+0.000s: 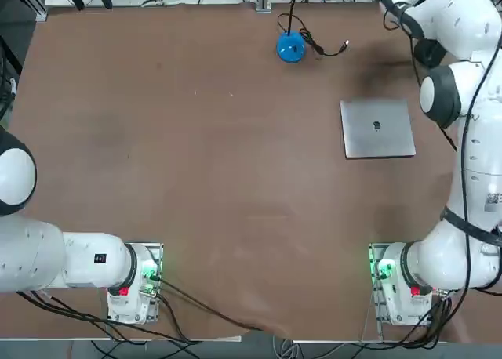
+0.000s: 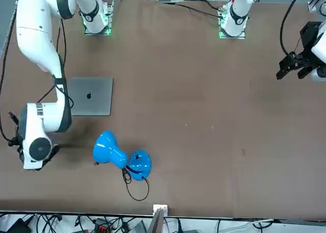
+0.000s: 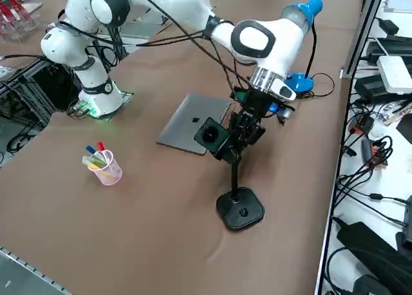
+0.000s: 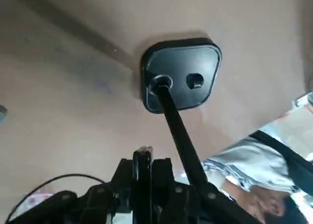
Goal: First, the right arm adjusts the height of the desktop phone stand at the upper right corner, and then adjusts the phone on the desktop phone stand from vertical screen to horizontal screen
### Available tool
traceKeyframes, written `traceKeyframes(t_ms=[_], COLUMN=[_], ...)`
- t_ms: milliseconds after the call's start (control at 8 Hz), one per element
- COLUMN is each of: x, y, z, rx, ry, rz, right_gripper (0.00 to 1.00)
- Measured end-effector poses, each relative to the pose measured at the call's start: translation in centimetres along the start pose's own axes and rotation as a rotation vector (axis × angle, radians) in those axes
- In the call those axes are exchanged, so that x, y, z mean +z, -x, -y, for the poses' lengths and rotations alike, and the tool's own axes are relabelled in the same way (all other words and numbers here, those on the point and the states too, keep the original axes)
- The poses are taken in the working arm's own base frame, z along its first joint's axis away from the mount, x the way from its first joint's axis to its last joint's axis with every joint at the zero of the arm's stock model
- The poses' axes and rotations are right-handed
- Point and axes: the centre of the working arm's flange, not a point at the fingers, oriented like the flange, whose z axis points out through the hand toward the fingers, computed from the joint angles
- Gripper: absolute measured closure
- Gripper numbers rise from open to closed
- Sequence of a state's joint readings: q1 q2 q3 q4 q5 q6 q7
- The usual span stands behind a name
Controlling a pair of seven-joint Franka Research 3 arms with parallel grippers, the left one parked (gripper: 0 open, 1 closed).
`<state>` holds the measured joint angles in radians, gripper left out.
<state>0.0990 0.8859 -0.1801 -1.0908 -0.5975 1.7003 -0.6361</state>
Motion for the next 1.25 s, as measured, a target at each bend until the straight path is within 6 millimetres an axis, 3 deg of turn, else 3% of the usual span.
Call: traceKeyframes(t_ms=[1250], x=[-1.4], y=[2.6], z=[-2.3], rx=[-0.036], ry=[-0.095], rz=[-0.185], right_gripper=[0.83])
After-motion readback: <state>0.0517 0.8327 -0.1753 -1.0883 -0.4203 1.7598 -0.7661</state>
